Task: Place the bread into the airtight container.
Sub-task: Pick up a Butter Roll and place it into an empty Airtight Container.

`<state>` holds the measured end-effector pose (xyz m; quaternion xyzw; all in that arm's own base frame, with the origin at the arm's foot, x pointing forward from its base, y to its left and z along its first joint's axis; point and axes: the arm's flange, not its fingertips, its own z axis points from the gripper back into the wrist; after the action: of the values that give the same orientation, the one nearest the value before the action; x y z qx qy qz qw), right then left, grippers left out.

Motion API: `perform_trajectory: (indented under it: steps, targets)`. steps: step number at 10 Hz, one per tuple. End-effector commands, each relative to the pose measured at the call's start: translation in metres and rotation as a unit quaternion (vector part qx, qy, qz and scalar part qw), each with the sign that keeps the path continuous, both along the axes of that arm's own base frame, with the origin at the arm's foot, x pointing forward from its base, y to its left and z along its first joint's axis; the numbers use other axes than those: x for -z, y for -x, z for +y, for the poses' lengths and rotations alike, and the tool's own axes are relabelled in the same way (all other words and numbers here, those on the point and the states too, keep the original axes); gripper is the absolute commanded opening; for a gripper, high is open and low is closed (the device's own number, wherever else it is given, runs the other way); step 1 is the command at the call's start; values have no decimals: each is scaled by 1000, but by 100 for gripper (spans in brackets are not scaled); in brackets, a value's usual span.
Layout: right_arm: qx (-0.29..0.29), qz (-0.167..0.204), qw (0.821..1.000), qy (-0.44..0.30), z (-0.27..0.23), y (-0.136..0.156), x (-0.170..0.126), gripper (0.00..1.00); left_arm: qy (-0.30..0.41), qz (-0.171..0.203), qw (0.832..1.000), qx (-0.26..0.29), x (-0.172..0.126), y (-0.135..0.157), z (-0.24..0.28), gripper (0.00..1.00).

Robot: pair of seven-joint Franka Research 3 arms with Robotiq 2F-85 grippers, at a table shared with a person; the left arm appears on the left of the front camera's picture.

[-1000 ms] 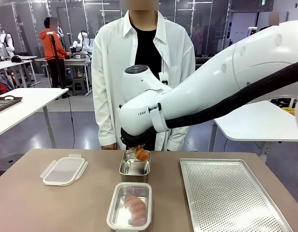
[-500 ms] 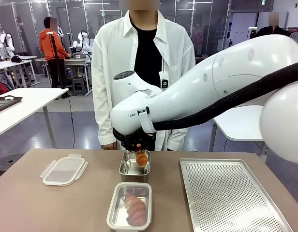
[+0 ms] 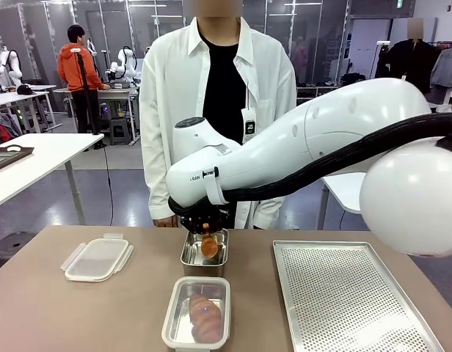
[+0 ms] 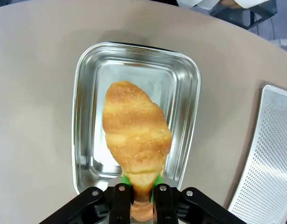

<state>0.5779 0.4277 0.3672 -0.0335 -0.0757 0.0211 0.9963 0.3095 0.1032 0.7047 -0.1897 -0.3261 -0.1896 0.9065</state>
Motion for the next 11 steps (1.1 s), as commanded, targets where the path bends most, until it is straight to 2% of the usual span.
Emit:
perform_trajectory:
  steps: [1, 3, 4, 6, 8, 9, 10, 11]
  targets:
    - [1, 5, 1000, -17, 4, -9, 2, 23, 1, -3, 1000, 9, -1, 1, 0, 100]
    - [-1, 3, 1000, -20, 3, -12, 5, 54, 1, -3, 1000, 9, -1, 1, 0, 100]
    - [-2, 3, 1000, -22, 1, -12, 4, 73, 1, -3, 1000, 9, -1, 1, 0, 100]
    - [-1, 2, 1000, -24, -3, -11, 4, 100, 1, -3, 1000, 9, -1, 1, 0, 100]
    - [-4, 0, 1000, -26, -4, -12, 6, 100, 1, -3, 1000, 9, -1, 1, 0, 100]
    - [-12, 18, 999, -29, -9, -12, 7, 100, 1, -3, 1000, 9, -1, 1, 0, 100]
    - [5, 3, 1000, -17, -1, -13, 5, 100, 1, -3, 1000, 9, -1, 1, 0, 100]
    - [5, 3, 1000, -17, -1, -13, 5, 100, 1, -3, 1000, 9, -1, 1, 0, 100]
